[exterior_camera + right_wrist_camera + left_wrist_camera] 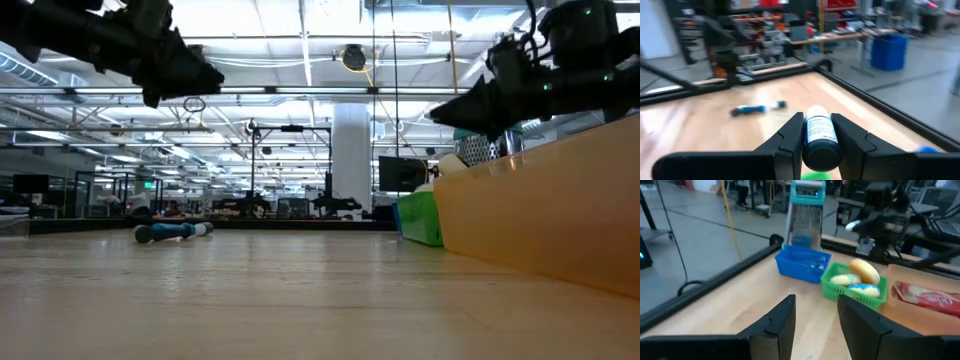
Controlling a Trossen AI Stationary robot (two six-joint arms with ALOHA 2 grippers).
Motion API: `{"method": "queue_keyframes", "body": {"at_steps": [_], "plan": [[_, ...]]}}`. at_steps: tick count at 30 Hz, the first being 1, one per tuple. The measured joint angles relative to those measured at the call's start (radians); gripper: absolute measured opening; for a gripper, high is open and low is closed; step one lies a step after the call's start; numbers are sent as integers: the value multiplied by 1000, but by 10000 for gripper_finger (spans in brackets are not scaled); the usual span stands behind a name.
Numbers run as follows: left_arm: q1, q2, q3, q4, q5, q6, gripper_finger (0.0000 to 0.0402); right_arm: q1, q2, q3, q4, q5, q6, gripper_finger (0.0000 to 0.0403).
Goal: Pick & Place Food Item
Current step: Put the dark blue food coloring bottle into the blue bin
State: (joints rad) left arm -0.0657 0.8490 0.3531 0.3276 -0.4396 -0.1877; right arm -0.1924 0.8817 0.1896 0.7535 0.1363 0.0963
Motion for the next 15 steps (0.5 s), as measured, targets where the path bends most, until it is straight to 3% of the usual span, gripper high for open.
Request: {"method": "queue_keyframes", "body": {"at_steps": [7, 15], "plan": [[2, -46, 0, 19, -14, 2, 145, -112, 34, -22, 2, 1, 77, 75], [2, -46, 0, 19, -14, 2, 145, -157, 127, -22, 24, 1, 101, 75]]}}
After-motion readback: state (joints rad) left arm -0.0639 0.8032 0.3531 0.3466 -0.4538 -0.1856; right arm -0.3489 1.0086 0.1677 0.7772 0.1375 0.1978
